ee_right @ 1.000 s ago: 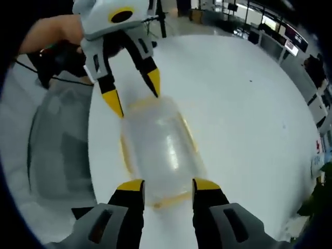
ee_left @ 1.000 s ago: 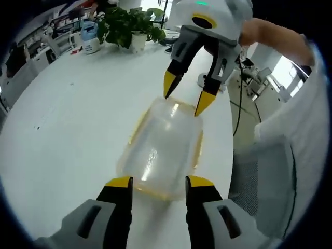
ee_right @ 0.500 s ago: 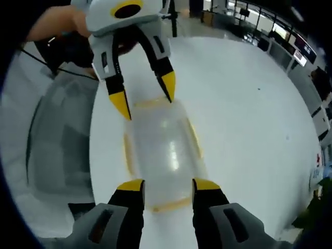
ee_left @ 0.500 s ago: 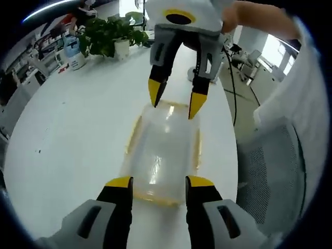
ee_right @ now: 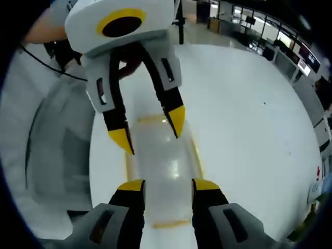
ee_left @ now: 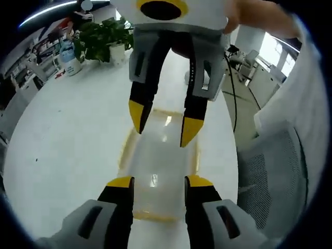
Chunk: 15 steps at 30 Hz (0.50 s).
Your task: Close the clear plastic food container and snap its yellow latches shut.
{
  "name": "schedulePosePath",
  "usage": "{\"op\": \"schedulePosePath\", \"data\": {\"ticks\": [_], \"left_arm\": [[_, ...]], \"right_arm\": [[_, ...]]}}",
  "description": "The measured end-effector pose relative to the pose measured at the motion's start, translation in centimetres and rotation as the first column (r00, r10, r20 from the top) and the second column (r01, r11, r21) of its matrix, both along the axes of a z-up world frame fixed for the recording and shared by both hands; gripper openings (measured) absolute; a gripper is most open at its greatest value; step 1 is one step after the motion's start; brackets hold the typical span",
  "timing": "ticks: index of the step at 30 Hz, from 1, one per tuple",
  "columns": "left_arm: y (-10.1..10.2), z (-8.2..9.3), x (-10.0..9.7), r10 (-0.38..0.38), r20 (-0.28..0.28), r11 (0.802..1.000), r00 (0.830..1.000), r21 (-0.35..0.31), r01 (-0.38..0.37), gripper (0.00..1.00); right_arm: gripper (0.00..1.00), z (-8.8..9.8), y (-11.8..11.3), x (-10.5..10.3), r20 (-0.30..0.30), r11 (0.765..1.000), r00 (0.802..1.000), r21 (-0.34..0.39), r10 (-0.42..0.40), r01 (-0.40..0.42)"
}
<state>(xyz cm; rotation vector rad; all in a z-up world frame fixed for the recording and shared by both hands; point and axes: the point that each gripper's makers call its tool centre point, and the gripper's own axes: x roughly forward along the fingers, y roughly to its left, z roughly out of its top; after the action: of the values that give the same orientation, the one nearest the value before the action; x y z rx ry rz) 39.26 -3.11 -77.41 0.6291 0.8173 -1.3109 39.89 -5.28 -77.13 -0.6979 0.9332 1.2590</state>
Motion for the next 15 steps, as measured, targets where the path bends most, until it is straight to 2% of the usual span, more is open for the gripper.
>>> {"op": "schedulePosePath", "data": {"ticks": [15], "left_arm": [[-1.3,0.0,-0.1,0.004,0.002,1.000,1.000,-0.021,-0.004,0.38]], "right_arm": [[0.33,0.0,0.5,0.6,0.009,1.000,1.000,0.010,0.007,-0.007]]}}
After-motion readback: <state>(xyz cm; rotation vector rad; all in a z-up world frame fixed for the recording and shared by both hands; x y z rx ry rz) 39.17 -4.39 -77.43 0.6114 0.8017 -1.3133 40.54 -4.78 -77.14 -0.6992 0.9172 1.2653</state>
